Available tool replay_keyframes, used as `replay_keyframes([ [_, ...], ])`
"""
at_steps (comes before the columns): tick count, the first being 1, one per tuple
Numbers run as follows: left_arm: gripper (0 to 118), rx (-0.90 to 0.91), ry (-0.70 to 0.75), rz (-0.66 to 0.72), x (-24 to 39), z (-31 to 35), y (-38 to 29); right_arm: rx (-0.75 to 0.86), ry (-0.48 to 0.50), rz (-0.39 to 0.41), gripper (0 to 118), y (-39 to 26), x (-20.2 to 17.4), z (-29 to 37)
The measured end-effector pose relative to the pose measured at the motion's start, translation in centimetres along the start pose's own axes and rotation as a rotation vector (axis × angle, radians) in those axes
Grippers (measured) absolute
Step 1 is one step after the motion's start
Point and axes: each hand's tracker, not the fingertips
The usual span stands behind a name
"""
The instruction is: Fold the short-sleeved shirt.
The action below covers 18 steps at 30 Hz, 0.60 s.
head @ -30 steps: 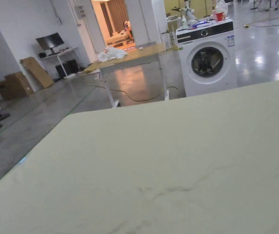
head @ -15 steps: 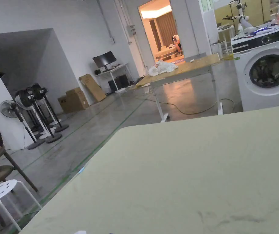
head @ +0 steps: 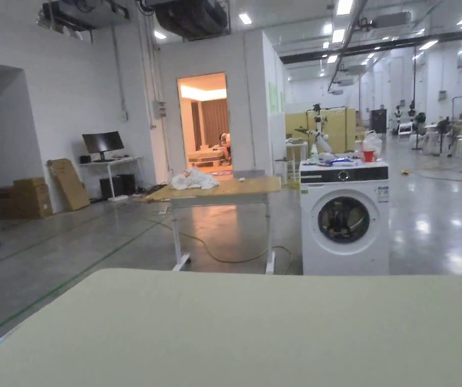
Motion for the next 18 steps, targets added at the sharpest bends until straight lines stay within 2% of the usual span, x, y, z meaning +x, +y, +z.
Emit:
replay_keyframes([
  [6, 88, 0.380, -0.085, -0.034, 9.9, 11.3, 1.1, 0.242, -0.035, 0.163, 0, 4.7, -1.6, 2.8],
  [9, 87, 0.433, -0.142, -0.022, 14.4, 15.6, 0.8, 0.316, -0.068, 0.234, 0, 6.0, -2.0, 4.1],
  [11, 86, 0.528, -0.191, -0.039, 15.8, 16.8, -0.2, 0.349, -0.096, 0.243, 0, 6.5, -2.4, 4.9],
  [13, 82, 0.541, -0.178, -0.040, 17.8, 18.1, -1.0, 0.367, -0.087, 0.245, 0, 6.6, -2.4, 5.7],
  [14, 73, 0.536, -0.182, -0.041, 18.3, 18.2, -1.5, 0.377, -0.085, 0.246, 0, 6.6, -2.4, 6.1],
  [15, 57, 0.535, -0.187, -0.038, 18.6, 18.2, -1.9, 0.381, -0.085, 0.253, 0, 6.5, -2.5, 6.4],
  [16, 33, 0.545, -0.203, -0.040, 18.8, 18.3, -2.4, 0.389, -0.089, 0.269, 0, 6.4, -2.5, 6.7],
  [17, 21, 0.547, -0.209, -0.044, 19.1, 18.4, -2.8, 0.397, -0.106, 0.294, 0, 6.3, -2.4, 7.0],
  [18, 15, 0.544, -0.207, -0.039, 19.3, 18.5, -3.0, 0.398, -0.124, 0.317, 0, 6.2, -2.5, 7.2],
])
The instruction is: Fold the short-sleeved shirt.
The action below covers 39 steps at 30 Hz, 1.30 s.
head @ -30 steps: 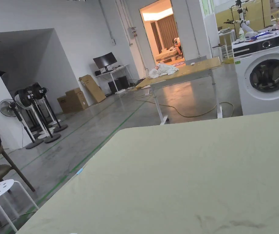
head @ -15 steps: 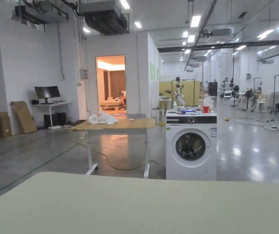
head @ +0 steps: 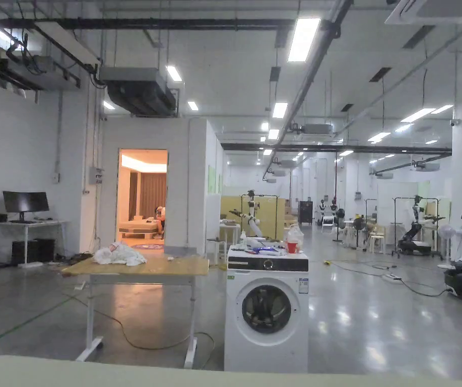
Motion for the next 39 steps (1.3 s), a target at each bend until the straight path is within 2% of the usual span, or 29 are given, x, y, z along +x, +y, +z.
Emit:
replay_keyframes([
  [2, 0, -0.005, -0.008, -0.021, 0.1, 0.0, -0.4, -0.015, -0.022, 0.033, 0, -0.1, -0.1, 0.5],
  [6, 0, 0.022, -0.017, -0.033, 0.2, 0.3, -0.6, -0.021, -0.067, 0.028, 0, -1.2, -0.1, 1.3],
  [10, 0, 0.040, -0.026, -0.022, 0.7, 0.7, 0.3, -0.015, -0.054, -0.035, 0, -1.9, 0.3, 1.6],
  [16, 0, 0.052, -0.013, 0.003, 0.1, 0.6, 0.7, 0.010, -0.062, -0.054, 1, -1.3, 0.6, 1.3],
  [17, 0, 0.048, -0.010, 0.014, 0.1, 0.8, 0.7, 0.016, -0.062, -0.067, 9, -1.2, 0.7, 1.3],
  [18, 1, 0.042, -0.012, 0.025, -0.1, 0.7, 0.7, 0.018, -0.057, -0.077, 24, -1.1, 0.7, 1.3],
  [19, 11, 0.033, -0.026, 0.036, -0.3, 0.7, 0.6, 0.019, -0.045, -0.090, 51, -1.0, 0.8, 1.2],
  [20, 23, 0.027, -0.023, 0.045, -0.3, 0.7, 0.6, 0.021, -0.047, -0.091, 69, -1.0, 0.7, 1.2],
  [21, 41, 0.023, -0.021, 0.052, -0.3, 0.7, 0.5, 0.028, -0.048, -0.093, 82, -1.1, 0.7, 1.1],
  [22, 71, 0.017, -0.022, 0.053, -0.3, 0.6, 0.5, 0.033, -0.046, -0.099, 94, -1.1, 0.7, 1.1],
  [23, 89, 0.013, -0.021, 0.054, -0.3, 0.5, 0.4, 0.034, -0.044, -0.103, 100, -1.0, 0.6, 1.0],
  [24, 103, 0.011, -0.019, 0.056, -0.3, 0.5, 0.3, 0.034, -0.042, -0.108, 104, -1.0, 0.6, 1.0],
  [25, 112, 0.013, -0.013, 0.056, -0.3, 0.7, 0.2, 0.039, -0.043, -0.110, 110, -1.0, 0.6, 0.9],
  [27, 114, 0.028, -0.029, 0.055, -0.3, 1.0, 0.1, 0.043, -0.056, -0.110, 118, -0.9, 0.4, 0.8],
  [32, 118, 0.035, -0.028, 0.042, 0.0, 1.3, 0.1, 0.047, -0.065, -0.131, 118, -1.1, 0.5, 0.6],
  [39, 118, 0.034, -0.016, 0.048, -0.1, 1.4, 0.2, 0.040, -0.074, -0.172, 118, -1.4, 0.9, 0.6],
])
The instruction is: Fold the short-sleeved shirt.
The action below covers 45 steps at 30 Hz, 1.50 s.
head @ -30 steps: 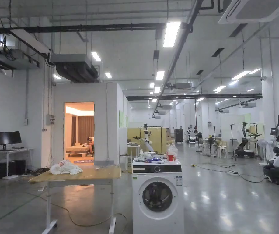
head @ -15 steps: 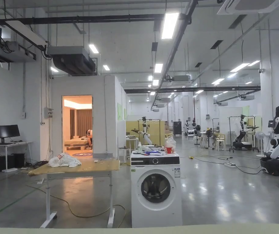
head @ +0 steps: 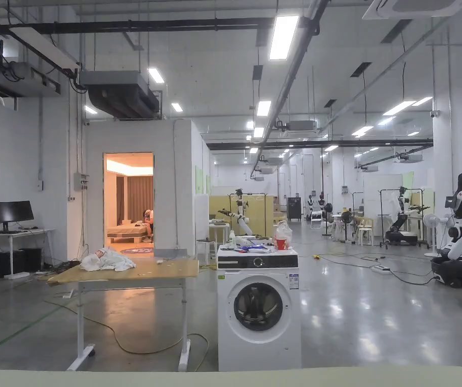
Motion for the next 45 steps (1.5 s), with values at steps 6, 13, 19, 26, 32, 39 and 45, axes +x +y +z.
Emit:
replay_keyframes([
  [6, 118, -0.001, -0.012, -0.023, 0.6, -0.1, 0.0, -0.003, -0.005, -0.014, 118, -0.1, 0.1, 0.1],
  [13, 118, -0.024, -0.025, -0.021, 1.0, -0.2, -0.2, -0.042, -0.053, -0.043, 118, 0.3, 0.0, -0.3],
  [19, 118, -0.045, -0.028, -0.005, 0.7, -0.5, -0.7, -0.088, -0.130, -0.057, 118, 0.7, -0.9, -0.8],
  [26, 118, -0.047, -0.027, 0.040, 0.5, -0.8, -0.3, -0.175, -0.144, -0.101, 118, 1.1, -1.8, -1.2],
  [32, 118, -0.055, -0.040, 0.025, 0.8, -1.0, -0.4, -0.234, -0.169, -0.118, 118, 1.6, -2.9, -1.2],
  [39, 118, -0.052, -0.046, 0.039, 0.6, -0.9, -0.4, -0.226, -0.143, -0.169, 118, 2.0, -2.7, -1.0],
  [45, 118, -0.047, -0.052, 0.045, 0.7, -0.8, -0.4, -0.234, -0.159, -0.186, 118, 2.0, -2.4, -1.0],
])
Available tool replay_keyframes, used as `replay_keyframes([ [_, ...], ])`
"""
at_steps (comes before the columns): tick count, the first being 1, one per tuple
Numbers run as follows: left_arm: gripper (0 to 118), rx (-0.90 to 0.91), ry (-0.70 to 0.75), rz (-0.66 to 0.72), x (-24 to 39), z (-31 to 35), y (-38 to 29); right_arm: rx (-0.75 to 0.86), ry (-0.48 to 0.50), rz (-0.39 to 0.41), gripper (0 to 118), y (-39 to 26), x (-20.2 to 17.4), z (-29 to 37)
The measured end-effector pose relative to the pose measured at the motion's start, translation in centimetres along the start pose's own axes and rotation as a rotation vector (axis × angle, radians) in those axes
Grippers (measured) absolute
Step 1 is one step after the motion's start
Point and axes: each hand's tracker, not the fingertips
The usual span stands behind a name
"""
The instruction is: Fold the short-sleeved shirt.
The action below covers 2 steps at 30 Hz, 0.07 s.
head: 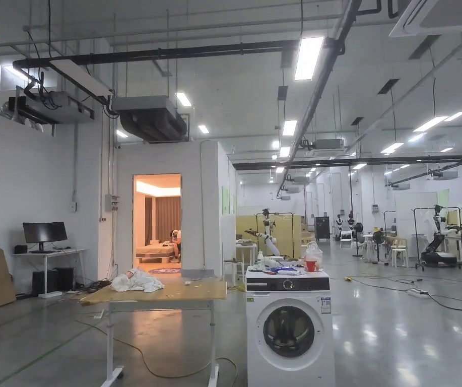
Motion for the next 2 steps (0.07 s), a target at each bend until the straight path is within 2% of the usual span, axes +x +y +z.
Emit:
replay_keyframes([
  [2, 118, -0.003, 0.002, 0.001, 0.10, -0.02, 0.09, 0.001, -0.009, 0.011, 118, -0.02, -0.07, 0.04],
])
